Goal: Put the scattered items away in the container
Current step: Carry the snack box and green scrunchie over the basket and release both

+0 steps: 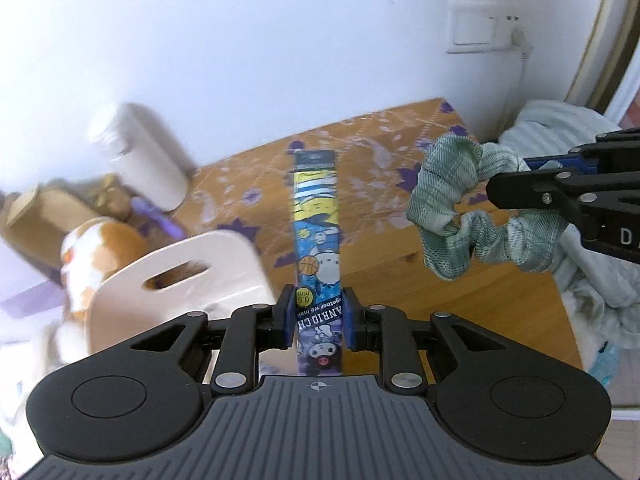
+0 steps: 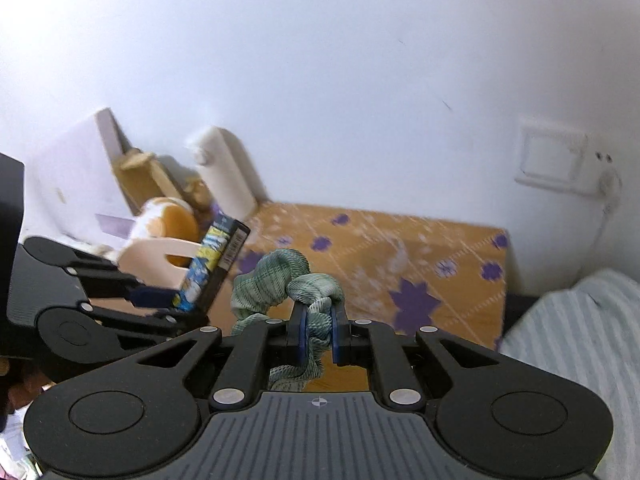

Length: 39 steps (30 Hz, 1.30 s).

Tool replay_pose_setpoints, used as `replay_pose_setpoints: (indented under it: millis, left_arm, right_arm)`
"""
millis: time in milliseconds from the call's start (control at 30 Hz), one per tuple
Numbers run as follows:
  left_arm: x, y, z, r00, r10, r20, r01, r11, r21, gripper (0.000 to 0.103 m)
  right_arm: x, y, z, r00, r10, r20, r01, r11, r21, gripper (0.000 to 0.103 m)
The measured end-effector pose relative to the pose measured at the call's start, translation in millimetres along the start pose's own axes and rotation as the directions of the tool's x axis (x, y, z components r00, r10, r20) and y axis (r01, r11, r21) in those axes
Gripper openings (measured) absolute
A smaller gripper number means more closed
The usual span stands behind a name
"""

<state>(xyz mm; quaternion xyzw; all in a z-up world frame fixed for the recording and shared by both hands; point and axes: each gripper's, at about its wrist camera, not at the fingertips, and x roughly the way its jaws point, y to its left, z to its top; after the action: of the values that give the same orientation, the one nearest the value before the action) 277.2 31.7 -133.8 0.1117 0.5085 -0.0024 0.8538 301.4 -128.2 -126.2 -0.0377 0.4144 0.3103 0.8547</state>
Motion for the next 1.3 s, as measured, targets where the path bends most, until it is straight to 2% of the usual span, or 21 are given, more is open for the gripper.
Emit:
replay_pose_setpoints:
  millis: [167, 333, 533, 767, 1033, 1100, 1133, 1167, 1200, 1233, 1267, 1300]
  left_arm:
    - [-28.6, 30.5, -12.3, 0.999, -0.029, 0.033, 0.032, 0.996, -0.08, 0.023]
    - [-49.0, 54.6, -25.3, 0.998, 0.003, 0.062, 0.004, 0.993, -0.117, 0.023]
    - [-59.9, 82.1, -48.6, 0.998, 0.026, 0.056, -0.017, 0.988, -0.154, 0.023]
    - [-52.1, 113.0, -79.7, 1.0, 0.013, 0.011, -0.011, 0.982, -0.189, 0.023]
    - [-27.1, 126.7, -108.5, 0.997, -0.066, -0.047, 0.056, 0.98, -0.192, 0.023]
    - [-21.7, 129.7, -113.3, 0.994, -0.088, -0.058, 0.075, 0.977, -0.198, 0.03]
    - [-19.2, 131.4, -115.0, 0.993, -0.097, -0.062, 0.083, 0.976, -0.201, 0.043]
    - [-17.8, 133.1, -116.7, 0.993, -0.103, -0.061, 0.088, 0.975, -0.204, 0.058]
    - [-17.6, 134.9, -118.4, 0.993, -0.103, -0.052, 0.091, 0.974, -0.206, 0.064]
    - [-18.3, 136.7, -119.7, 0.994, -0.103, -0.041, 0.093, 0.974, -0.208, 0.072]
    - [-19.6, 138.5, -120.7, 0.994, -0.105, -0.03, 0.096, 0.973, -0.21, 0.074]
    - [-20.6, 140.7, -121.2, 0.994, -0.107, -0.022, 0.1, 0.972, -0.213, 0.074]
  right_arm:
    - [-7.7, 33.3, 6.6, 0.999, 0.035, 0.023, -0.034, 0.999, -0.041, 0.011]
    - [-15.5, 66.7, 13.8, 0.997, 0.065, 0.034, -0.062, 0.995, -0.079, 0.011]
    - [-14.5, 109.9, 22.3, 0.994, 0.104, 0.035, -0.098, 0.986, -0.134, 0.011]
    - [1.2, 155.5, 18.6, 0.992, 0.122, -0.009, -0.122, 0.98, -0.159, 0.011]
    - [33.0, 172.2, 1.0, 0.993, 0.076, -0.088, -0.084, 0.992, -0.089, 0.014]
    - [38.8, 176.4, -4.0, 0.992, 0.065, -0.11, -0.074, 0.994, -0.083, 0.019]
    - [40.6, 178.3, -6.3, 0.992, 0.056, -0.116, -0.066, 0.995, -0.08, 0.023]
    - [42.5, 180.5, -8.7, 0.992, 0.046, -0.121, -0.056, 0.996, -0.076, 0.035]
    - [44.1, 182.3, -10.6, 0.992, 0.033, -0.124, -0.042, 0.996, -0.072, 0.05]
    - [45.1, 184.4, -12.1, 0.992, 0.027, -0.125, -0.035, 0.997, -0.065, 0.057]
    - [43.6, 187.0, -14.2, 0.993, 0.019, -0.118, -0.026, 0.998, -0.057, 0.067]
    - [41.8, 189.9, -15.3, 0.994, 0.012, -0.112, -0.018, 0.998, -0.054, 0.072]
